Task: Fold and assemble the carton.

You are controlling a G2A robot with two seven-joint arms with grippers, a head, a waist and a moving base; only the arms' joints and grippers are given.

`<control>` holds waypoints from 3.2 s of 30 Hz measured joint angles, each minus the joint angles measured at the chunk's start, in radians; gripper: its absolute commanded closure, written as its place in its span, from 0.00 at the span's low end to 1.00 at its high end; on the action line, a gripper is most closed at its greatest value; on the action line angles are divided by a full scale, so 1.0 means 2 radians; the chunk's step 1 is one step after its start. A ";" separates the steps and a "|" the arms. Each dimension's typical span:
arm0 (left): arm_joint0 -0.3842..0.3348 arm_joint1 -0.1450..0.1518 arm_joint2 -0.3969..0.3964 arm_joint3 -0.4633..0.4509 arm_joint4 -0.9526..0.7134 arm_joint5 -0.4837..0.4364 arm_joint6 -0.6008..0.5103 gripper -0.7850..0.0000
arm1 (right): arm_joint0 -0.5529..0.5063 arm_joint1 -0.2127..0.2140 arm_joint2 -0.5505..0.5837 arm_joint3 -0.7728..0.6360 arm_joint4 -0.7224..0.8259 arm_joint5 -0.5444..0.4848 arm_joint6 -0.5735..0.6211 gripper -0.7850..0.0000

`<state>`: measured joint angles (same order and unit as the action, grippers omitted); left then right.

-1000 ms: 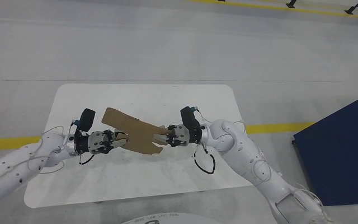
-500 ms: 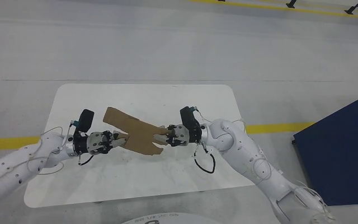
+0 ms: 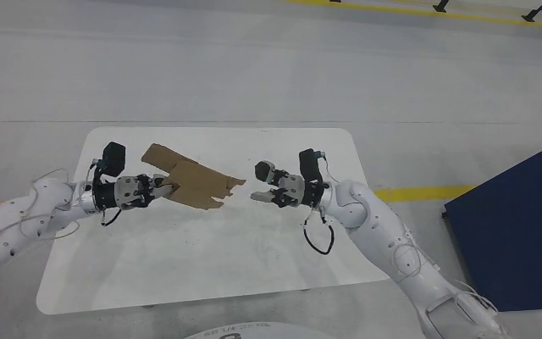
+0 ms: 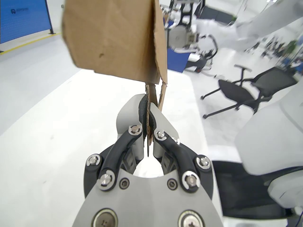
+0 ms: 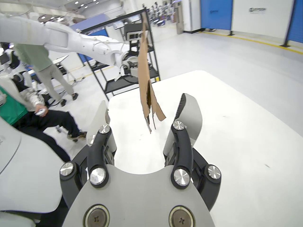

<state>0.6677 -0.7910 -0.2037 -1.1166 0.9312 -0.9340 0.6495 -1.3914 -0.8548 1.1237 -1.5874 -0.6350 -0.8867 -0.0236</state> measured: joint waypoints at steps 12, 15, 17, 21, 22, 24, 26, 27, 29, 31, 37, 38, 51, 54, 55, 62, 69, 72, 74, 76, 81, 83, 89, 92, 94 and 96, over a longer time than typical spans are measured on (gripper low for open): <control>0.039 0.019 -0.047 -0.128 0.015 0.130 -0.147 1.00 | -0.051 -0.003 0.019 -0.054 -0.068 0.051 -0.030 0.00; 0.048 0.024 -0.059 -0.141 0.017 0.130 -0.156 1.00 | -0.036 -0.009 0.001 -0.049 -0.067 0.057 -0.017 0.00; 0.055 0.026 -0.067 -0.147 0.018 0.128 -0.160 1.00 | -0.026 -0.012 -0.009 -0.043 -0.066 0.058 -0.009 0.00; 0.067 0.031 -0.082 -0.157 0.022 0.124 -0.162 1.00 | -0.012 -0.018 -0.022 -0.035 -0.066 0.061 -0.002 0.00; 0.070 0.032 -0.086 -0.160 0.023 0.122 -0.164 1.00 | -0.009 -0.019 -0.024 -0.033 -0.066 0.061 -0.002 0.00; 0.076 0.033 -0.092 -0.165 0.026 0.120 -0.167 1.00 | -0.005 -0.021 -0.028 -0.029 -0.067 0.061 -0.002 0.00; 0.081 0.034 -0.097 -0.169 0.028 0.119 -0.171 1.00 | 0.000 -0.024 -0.032 -0.025 -0.067 0.058 0.001 0.00; 0.084 0.033 -0.100 -0.171 0.028 0.118 -0.171 1.00 | 0.001 -0.025 -0.035 -0.025 -0.068 0.056 0.003 0.00; 0.089 0.033 -0.106 -0.171 0.023 0.115 -0.172 1.00 | 0.004 -0.027 -0.044 -0.027 -0.072 0.046 0.012 0.00; 0.094 0.032 -0.112 -0.168 0.014 0.113 -0.170 1.00 | 0.008 -0.029 -0.057 -0.029 -0.075 0.034 0.026 0.00; 0.102 0.024 -0.128 -0.144 -0.050 0.071 -0.158 1.00 | 0.020 -0.037 -0.089 -0.041 -0.100 0.026 0.061 0.00; 0.103 0.022 -0.130 -0.138 -0.060 0.063 -0.158 1.00 | 0.022 -0.038 -0.092 -0.042 -0.106 0.027 0.066 0.00; 0.112 -0.002 -0.146 -0.069 -0.125 -0.040 -0.112 1.00 | -0.005 -0.034 -0.049 -0.058 -0.175 0.073 0.008 0.00; 0.115 0.001 -0.149 -0.065 -0.121 -0.039 -0.092 1.00 | -0.040 -0.025 0.001 -0.058 -0.176 0.079 -0.045 0.00; 0.116 0.003 -0.149 -0.065 -0.119 -0.039 -0.082 1.00 | -0.054 -0.022 0.021 -0.059 -0.179 0.089 -0.062 0.00; 0.120 0.017 -0.124 -0.078 -0.104 -0.039 -0.036 1.00 | -0.103 -0.024 0.042 -0.104 -0.256 0.228 -0.073 0.00; 0.097 0.021 -0.080 -0.078 -0.093 -0.039 -0.011 1.00 | -0.093 -0.044 -0.025 -0.114 -0.370 0.390 -0.080 0.00; 0.086 0.023 -0.065 -0.074 -0.088 -0.039 0.001 1.00 | -0.085 -0.048 -0.038 -0.105 -0.381 0.390 -0.093 0.00; 0.080 0.024 -0.055 -0.072 -0.086 -0.039 0.010 1.00 | -0.083 -0.050 -0.042 -0.101 -0.385 0.389 -0.099 0.00; 0.074 0.024 -0.044 -0.071 -0.082 -0.039 0.018 1.00 | -0.083 -0.051 -0.044 -0.099 -0.389 0.377 -0.107 0.00; 0.061 0.024 -0.019 -0.068 -0.077 -0.039 0.035 1.00 | -0.081 -0.050 -0.043 -0.097 -0.398 0.319 -0.115 0.05; 0.055 0.023 -0.009 -0.068 -0.075 -0.039 0.043 1.00 | -0.082 -0.049 -0.040 -0.098 -0.399 0.295 -0.123 0.15; 0.039 0.022 0.017 -0.070 -0.067 -0.039 0.060 1.00 | -0.091 -0.046 -0.027 -0.098 -0.391 0.252 -0.159 0.54; 0.044 0.020 0.017 -0.072 -0.063 -0.039 0.063 1.00 | -0.094 -0.045 -0.023 -0.098 -0.397 0.237 -0.173 0.59; 0.047 0.019 0.017 -0.071 -0.061 -0.039 0.066 1.00 | -0.094 -0.045 -0.023 -0.096 -0.401 0.222 -0.180 0.65; 0.049 0.018 0.017 -0.068 -0.059 -0.039 0.070 1.00 | -0.092 -0.045 -0.022 -0.094 -0.404 0.211 -0.183 0.76</control>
<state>0.7649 -0.7554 -0.1700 -1.2531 0.8127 -1.0123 0.7887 -1.5756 -0.9443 1.0788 -1.7758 -1.4431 -0.4639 -0.3886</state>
